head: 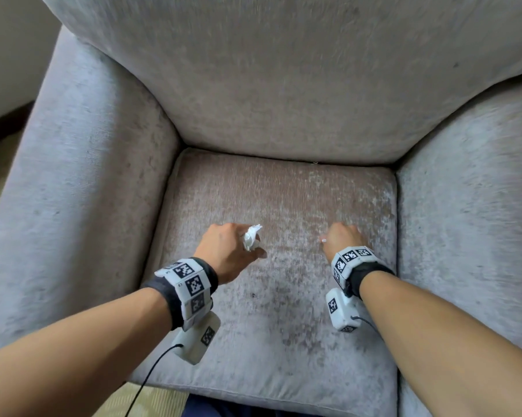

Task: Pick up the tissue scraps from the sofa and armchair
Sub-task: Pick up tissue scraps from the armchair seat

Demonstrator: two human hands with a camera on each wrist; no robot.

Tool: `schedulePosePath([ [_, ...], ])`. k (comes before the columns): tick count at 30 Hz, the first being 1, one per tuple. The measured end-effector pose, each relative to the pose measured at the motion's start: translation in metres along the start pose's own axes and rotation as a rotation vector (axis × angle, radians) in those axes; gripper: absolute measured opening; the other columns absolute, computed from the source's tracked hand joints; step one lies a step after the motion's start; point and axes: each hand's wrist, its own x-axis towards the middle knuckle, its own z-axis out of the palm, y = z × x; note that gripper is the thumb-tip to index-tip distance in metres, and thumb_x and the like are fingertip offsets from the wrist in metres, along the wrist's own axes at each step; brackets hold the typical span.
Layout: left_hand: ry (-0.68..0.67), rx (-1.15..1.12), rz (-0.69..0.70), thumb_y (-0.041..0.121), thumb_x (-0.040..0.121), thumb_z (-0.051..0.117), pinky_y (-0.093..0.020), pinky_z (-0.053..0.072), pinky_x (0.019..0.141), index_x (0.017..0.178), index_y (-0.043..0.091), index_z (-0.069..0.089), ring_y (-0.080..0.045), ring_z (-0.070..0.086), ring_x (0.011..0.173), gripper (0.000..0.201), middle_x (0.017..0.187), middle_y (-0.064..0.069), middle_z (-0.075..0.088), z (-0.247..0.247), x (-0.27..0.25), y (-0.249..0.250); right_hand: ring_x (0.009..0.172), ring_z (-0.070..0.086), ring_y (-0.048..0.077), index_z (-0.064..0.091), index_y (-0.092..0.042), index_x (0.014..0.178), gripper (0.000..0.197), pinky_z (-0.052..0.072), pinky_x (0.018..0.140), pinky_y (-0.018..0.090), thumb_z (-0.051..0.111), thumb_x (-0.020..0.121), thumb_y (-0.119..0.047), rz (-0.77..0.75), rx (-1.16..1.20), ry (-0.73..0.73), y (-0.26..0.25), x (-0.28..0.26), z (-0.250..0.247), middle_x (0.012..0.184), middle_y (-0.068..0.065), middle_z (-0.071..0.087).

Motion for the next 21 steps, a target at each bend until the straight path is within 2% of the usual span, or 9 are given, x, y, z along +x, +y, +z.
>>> schedulePosePath([
  [2,0.006,0.0,-0.002,0.042,0.08,0.076,-0.017,0.04,0.048,0.077,0.022,0.065,-0.009,0.061,0.059,0.023,0.068,0.007,0.066,-0.001,-0.003,0.009,0.071,0.059,0.029,0.062,-0.003,0.091,0.014,0.047,0.059,0.032,0.052,0.095,-0.011,-0.039,0.027,-0.031,0.003,-0.007,-0.011,0.093,0.015,0.066],
  [5,0.017,-0.001,0.004,0.043,0.08,0.076,-0.018,0.039,0.049,0.071,0.025,0.06,-0.01,0.06,0.059,0.026,0.066,0.007,0.064,-0.012,-0.013,0.036,0.079,0.058,0.033,0.063,-0.001,0.098,0.026,0.04,0.063,0.03,0.051,0.098,-0.024,-0.077,0.101,0.0,0.008,-0.031,-0.043,0.101,0.02,0.066],
  [9,0.038,0.034,0.059,0.043,0.081,0.075,-0.017,0.036,0.047,0.071,0.025,0.062,-0.006,0.058,0.059,0.024,0.065,0.01,0.062,-0.04,-0.033,0.093,0.102,0.06,0.039,0.061,-0.004,0.106,0.024,0.039,0.071,0.032,0.051,0.096,-0.023,-0.108,0.198,0.081,0.024,-0.07,-0.101,0.109,0.025,0.064],
  [13,0.059,0.075,0.159,0.043,0.08,0.074,-0.025,0.041,0.056,0.074,0.022,0.064,-0.017,0.061,0.067,0.025,0.071,0.003,0.066,-0.073,-0.054,0.162,0.104,0.058,0.039,0.061,-0.009,0.102,0.022,0.043,0.076,0.033,0.05,0.095,-0.027,-0.112,0.316,0.144,0.047,-0.119,-0.168,0.109,0.019,0.066],
  [16,0.079,0.131,0.265,0.045,0.08,0.073,-0.029,0.046,0.063,0.082,0.02,0.069,-0.024,0.061,0.073,0.025,0.076,-0.002,0.068,-0.099,-0.071,0.216,0.095,0.059,0.04,0.058,-0.013,0.093,0.019,0.051,0.082,0.038,0.051,0.093,-0.031,-0.092,0.424,0.227,0.074,-0.165,-0.218,0.1,0.019,0.065],
  [19,0.079,0.191,0.366,0.042,0.08,0.072,-0.03,0.047,0.066,0.087,0.02,0.07,-0.03,0.062,0.079,0.023,0.08,-0.006,0.069,-0.123,-0.093,0.276,0.095,0.059,0.037,0.053,-0.02,0.084,0.011,0.048,0.078,0.035,0.054,0.092,-0.028,-0.057,0.475,0.318,0.116,-0.225,-0.267,0.098,0.015,0.066],
  [21,0.08,0.204,0.452,0.04,0.079,0.073,-0.031,0.049,0.067,0.08,0.02,0.066,-0.031,0.062,0.078,0.021,0.077,-0.004,0.068,-0.138,-0.11,0.318,0.096,0.059,0.036,0.053,-0.023,0.084,0.01,0.044,0.076,0.035,0.055,0.092,-0.027,-0.02,0.47,0.392,0.15,-0.267,-0.299,0.097,0.014,0.068],
])
